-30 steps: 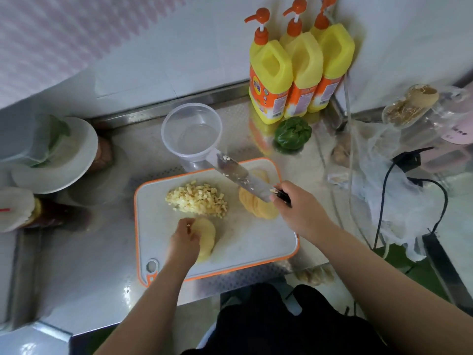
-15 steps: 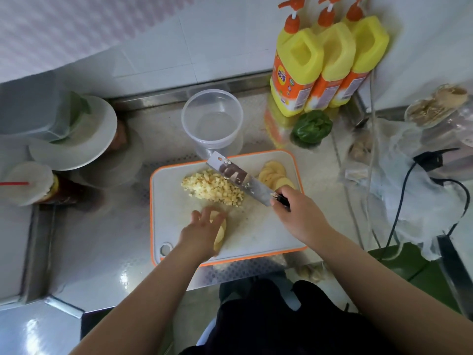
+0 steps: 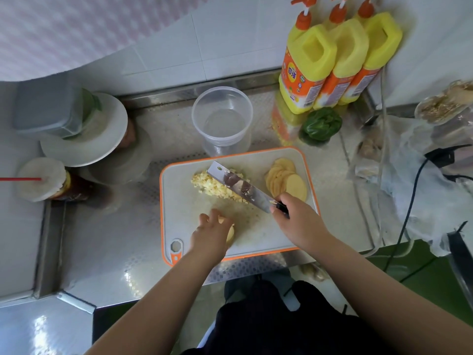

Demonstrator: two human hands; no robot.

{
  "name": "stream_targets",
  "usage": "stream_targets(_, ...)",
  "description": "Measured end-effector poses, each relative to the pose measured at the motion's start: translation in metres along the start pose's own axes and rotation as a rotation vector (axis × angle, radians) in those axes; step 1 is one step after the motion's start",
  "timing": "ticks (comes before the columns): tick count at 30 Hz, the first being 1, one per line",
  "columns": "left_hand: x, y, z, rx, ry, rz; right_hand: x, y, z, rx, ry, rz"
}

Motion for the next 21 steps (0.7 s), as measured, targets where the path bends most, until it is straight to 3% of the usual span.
stream_targets(7, -0.003, 0.008, -0.003, -0.059, -0.086, 0.027, 0.007, 0.002, 0.004, 0.058, -0.062, -0.004)
stream_targets(17, 0.000, 0.005, -0.016, -0.039, -0.161, 0.082, 0.030, 0.010, -0.015, -0.117, -0.317, -0.092)
stream_targets(19, -0.004, -0.002, -0.019, -0.025, -0.209, 0.190, 0.037, 0.010, -0.019, -0.147, -0.325, -0.117)
stream_targets(21, -0.016, -0.015, -0.019, 0.048, -0.322, 0.450, 0.042, 0.011, -0.024, -0.174, -0.357, -0.123)
Point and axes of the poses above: each hand's wrist, its own y-axis towards the middle knuckle, its own x-axis out of the palm, z = x × y, the point moved 9 cm from there along y, towards the middle knuckle, and after that the axes turned 11 degrees about -x, right-handed, at the moved point
